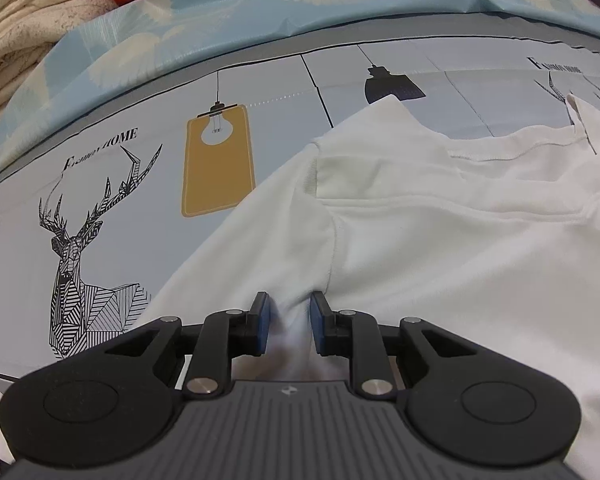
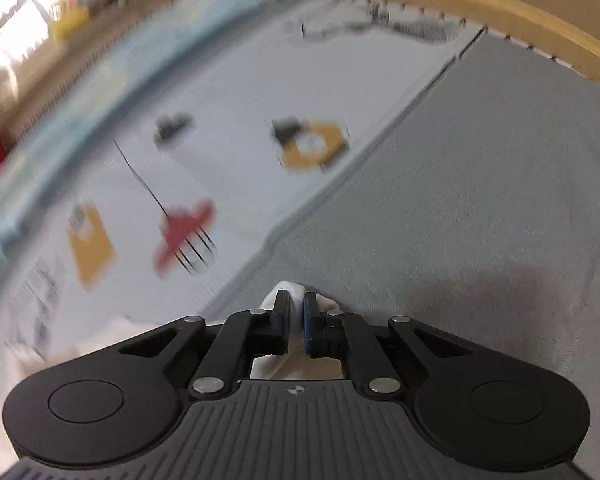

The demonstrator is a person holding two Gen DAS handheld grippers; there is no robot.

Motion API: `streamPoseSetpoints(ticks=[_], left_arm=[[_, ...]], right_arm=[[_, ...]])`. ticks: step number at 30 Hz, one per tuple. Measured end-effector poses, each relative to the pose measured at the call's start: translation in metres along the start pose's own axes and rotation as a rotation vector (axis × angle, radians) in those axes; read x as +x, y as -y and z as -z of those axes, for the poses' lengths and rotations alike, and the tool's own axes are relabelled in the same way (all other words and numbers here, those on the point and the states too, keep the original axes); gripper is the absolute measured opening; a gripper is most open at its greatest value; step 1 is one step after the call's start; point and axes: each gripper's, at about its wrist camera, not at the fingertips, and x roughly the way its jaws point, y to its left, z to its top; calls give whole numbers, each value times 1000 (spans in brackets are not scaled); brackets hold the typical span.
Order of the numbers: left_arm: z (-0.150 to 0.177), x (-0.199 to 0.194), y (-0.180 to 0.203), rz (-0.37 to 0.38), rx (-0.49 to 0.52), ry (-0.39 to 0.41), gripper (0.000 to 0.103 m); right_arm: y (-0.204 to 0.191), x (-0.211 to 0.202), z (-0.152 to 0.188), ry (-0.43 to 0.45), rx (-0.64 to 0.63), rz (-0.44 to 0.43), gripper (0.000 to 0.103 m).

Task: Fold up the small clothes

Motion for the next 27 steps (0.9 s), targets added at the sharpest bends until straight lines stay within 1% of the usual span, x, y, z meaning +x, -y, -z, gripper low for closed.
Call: streamPoseSetpoints(ticks=[2,3,4,5,6,7,8,9,10,11,13,14,15,16,18,19,20,21,22,25,26,27], left_arm=[[0,0,-1,4,-2,-2,25],[0,0,-1,6,-3,-2,25],[-1,0,-1,8,-4,-2,25],[-1,0,-1,10,-4,-1,25],[0,0,-1,10,-3,-1,25],[0,0,-1,9,-1,-1,25],[-1,0,-2,8,-1,-1,25],[-1,0,-2,7,-2,-2,25],[-1,0,-1,6,-2,-2,25],[-1,0,-1,4,-1,-2,25],[-1,0,0,2,1,-1,25],[-1,0,0,3,2,-1,25],[-1,0,0,4,1,-2,25],[-1,0,-1,4,-1,-2,25],[-1,0,0,4,0,-2,25],[-1,0,0,3,3,-1,25],[-1,0,0,2,7,0,25],[-1,0,0,2,10,1,25],[-1,1,1,1,11,1,25],[0,1,1,1,14,2,25],[0,1,1,1,17,3,25],[0,1,1,2,19,3,25]], right_arm=[[1,-25,-7,125,58,-71,5],[2,-43,-9,218,87,-107,5],[6,-65,-8,344,128,-134,4],[11,-85,-2,474,169,-140,4],[15,-96,6,553,194,-123,4],[19,-102,14,599,219,-86,4],[24,-100,20,603,251,-33,5],[29,-89,23,546,283,35,6],[39,-70,23,430,313,74,6],[55,-51,26,323,374,93,6],[82,-26,34,181,496,164,9],[93,-18,37,148,542,169,7],[100,-17,37,163,559,149,7],[101,-17,32,183,540,137,9],[97,-17,20,240,458,77,11],[96,-19,15,269,431,51,23],[96,-18,12,282,417,33,40],[100,-18,10,276,414,21,47],[105,-14,7,258,419,10,50],[117,3,6,205,475,-17,49],[119,10,3,205,477,-28,43],[116,11,-1,216,456,-29,32]])
